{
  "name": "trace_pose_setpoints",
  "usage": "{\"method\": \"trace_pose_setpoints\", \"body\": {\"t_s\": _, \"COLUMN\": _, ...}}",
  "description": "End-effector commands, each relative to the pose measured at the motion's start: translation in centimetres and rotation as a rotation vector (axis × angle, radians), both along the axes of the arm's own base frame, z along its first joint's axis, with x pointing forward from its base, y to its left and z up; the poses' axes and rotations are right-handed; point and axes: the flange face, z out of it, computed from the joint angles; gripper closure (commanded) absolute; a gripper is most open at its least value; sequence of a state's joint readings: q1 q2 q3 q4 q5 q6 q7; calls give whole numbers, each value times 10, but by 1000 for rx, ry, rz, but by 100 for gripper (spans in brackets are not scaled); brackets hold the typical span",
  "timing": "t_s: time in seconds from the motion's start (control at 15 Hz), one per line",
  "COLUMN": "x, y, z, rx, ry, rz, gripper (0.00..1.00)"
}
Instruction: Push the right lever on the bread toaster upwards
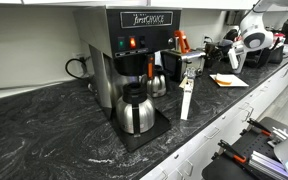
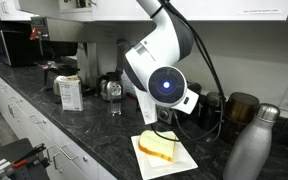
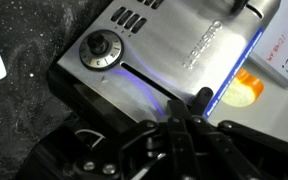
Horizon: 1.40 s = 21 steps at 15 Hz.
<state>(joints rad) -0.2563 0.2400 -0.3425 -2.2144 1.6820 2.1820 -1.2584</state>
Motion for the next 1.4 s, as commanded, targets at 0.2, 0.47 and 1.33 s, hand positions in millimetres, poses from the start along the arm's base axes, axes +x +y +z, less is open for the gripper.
{"method": "trace_pose_setpoints", "body": {"t_s": 0.2, "x": -30, "y": 19, "z": 21, "rx": -28, "ry": 20, "rz": 101, "gripper": 74}}
{"method": "trace_pose_setpoints", "body": {"t_s": 0.47, "x": -44, "y": 21, "z": 21, "rx": -51, "ry": 69, "rz": 132, "gripper": 54}}
{"method": "trace_pose_setpoints", "body": {"t_s": 1.33, "x": -85, "y": 13, "z": 61, "rx": -247, "ry": 294, "rz": 206, "gripper": 0}}
